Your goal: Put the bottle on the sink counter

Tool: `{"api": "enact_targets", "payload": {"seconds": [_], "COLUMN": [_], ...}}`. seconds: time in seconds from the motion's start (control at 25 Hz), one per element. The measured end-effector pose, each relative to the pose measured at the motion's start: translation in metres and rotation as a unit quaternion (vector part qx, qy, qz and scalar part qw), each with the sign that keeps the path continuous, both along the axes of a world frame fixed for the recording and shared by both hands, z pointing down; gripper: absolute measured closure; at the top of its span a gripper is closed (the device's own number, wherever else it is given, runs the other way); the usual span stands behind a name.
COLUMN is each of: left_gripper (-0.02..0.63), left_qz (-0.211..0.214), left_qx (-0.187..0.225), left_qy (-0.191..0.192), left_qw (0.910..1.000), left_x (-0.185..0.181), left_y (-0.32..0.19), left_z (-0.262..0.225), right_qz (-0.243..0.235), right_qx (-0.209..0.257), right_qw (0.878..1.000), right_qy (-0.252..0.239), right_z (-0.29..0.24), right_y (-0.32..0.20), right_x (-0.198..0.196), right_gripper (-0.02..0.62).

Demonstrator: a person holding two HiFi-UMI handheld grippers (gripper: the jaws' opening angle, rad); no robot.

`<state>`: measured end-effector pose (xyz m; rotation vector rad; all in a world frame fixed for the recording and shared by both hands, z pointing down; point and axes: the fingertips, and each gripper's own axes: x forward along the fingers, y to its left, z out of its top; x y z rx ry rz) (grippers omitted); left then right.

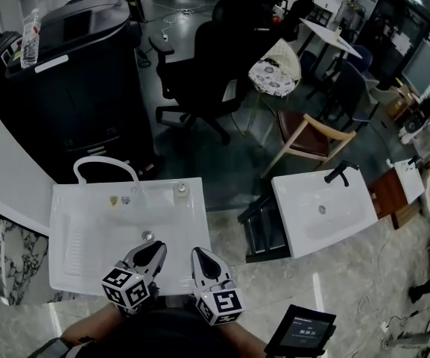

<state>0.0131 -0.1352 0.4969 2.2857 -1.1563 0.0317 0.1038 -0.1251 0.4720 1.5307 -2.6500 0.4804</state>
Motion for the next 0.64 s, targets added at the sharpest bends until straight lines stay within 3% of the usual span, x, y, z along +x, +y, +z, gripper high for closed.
{"api": "enact_targets", "payload": {"seconds": [0.64], "left_gripper": [0.566], "left_qz": [-0.001], "left_qx": [0.007], "left_qy": [-0.012], "left_qw": [0.9999], "left_x": [0.0005], "left_y": [0.0012], "left_z": [-0.0004], "right_qz": [0.005], "right_qx": [-0.004], "right_qw": [1.000], "right_qy": [-0.004], "right_z": [0.0003], "right_y": [0.0014], "right_x": [0.0032], "right_gripper": [0.600]}}
